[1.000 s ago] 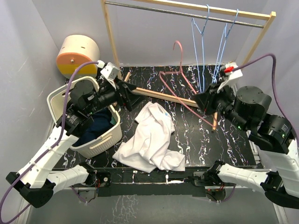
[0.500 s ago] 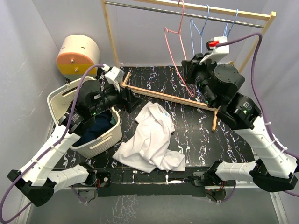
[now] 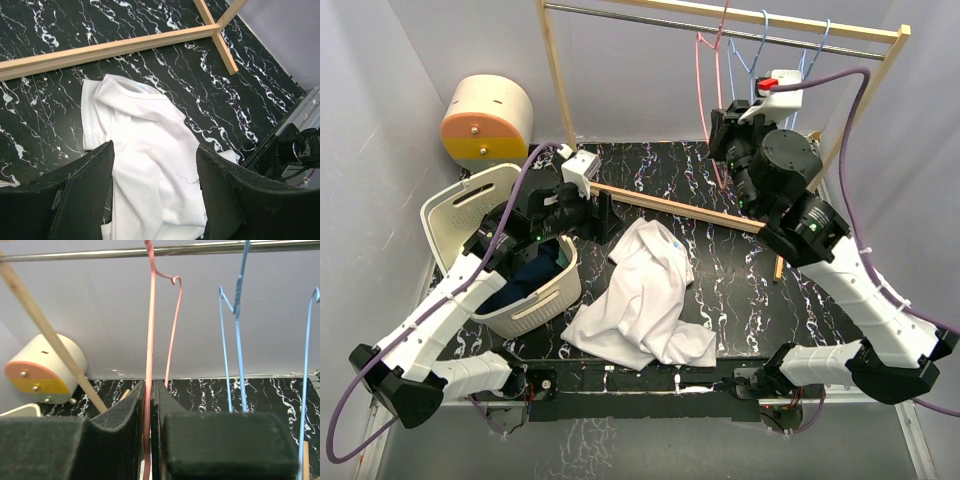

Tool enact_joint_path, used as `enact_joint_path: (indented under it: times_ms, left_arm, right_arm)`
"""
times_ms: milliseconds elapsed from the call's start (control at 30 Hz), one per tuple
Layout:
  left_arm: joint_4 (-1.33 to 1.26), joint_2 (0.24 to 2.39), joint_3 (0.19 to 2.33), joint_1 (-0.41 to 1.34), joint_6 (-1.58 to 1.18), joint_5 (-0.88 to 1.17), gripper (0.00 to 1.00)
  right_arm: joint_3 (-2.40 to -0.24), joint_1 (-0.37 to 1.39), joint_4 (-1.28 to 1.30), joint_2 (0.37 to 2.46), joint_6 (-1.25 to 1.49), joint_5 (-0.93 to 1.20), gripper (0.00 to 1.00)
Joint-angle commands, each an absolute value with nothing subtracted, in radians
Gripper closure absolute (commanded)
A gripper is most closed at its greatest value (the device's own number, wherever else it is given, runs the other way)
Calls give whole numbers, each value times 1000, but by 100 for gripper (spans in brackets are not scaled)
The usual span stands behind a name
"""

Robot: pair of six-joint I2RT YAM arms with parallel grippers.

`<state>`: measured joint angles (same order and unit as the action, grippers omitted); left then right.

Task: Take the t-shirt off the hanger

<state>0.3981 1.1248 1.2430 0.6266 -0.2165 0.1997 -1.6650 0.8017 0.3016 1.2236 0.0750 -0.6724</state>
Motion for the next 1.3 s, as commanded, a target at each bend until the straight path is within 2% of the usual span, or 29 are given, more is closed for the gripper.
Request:
enact_joint_path:
  times_ms: [0, 233, 433, 500, 567, 600, 633, 733, 900, 1133, 1200, 1267]
  left_arm:
    - [429, 1140, 1268, 629, -205, 204, 36]
    - [466, 1162, 1277, 629, -194, 233, 35]
    - [579, 1245, 1325, 629, -156, 279, 34]
    - [585, 1260, 1317, 629, -151, 287, 34]
    - [573, 1262, 1304, 630, -152, 297, 34]
    - [568, 1261, 1299, 630, -152, 306, 34]
    - [561, 1263, 1297, 631, -155, 313, 33]
    - [547, 1279, 1292, 636, -164, 336, 32]
    - [533, 1343, 1270, 689, -194, 374, 31]
    - [482, 1472, 1167, 942, -274, 180, 28]
    - [467, 1515, 1149, 986, -306, 96, 23]
    - [457, 1555, 1137, 1012, -341, 22, 12]
  right_arm:
    - [-1691, 757, 218, 1270, 54, -690, 92]
    - [-1685, 632, 283, 1311, 160, -528, 92]
    - [-1638, 625, 346, 1241, 182, -374, 89]
    - [-1628, 626, 396, 1208, 186, -292, 75]
    - [-1614, 626, 450, 1167, 191, -221, 53]
    - [-1607, 626, 481, 1143, 196, -193, 38]
    - [-1600, 625, 512, 1120, 197, -162, 29]
    - [-1568, 626, 599, 1037, 204, -74, 18]
    - [-1486, 625, 698, 857, 180, 126, 15]
    - [-1372, 626, 737, 698, 208, 105, 15]
    - [-1357, 626, 736, 678, 216, 99, 15]
    - [-1344, 626, 732, 666, 221, 99, 15]
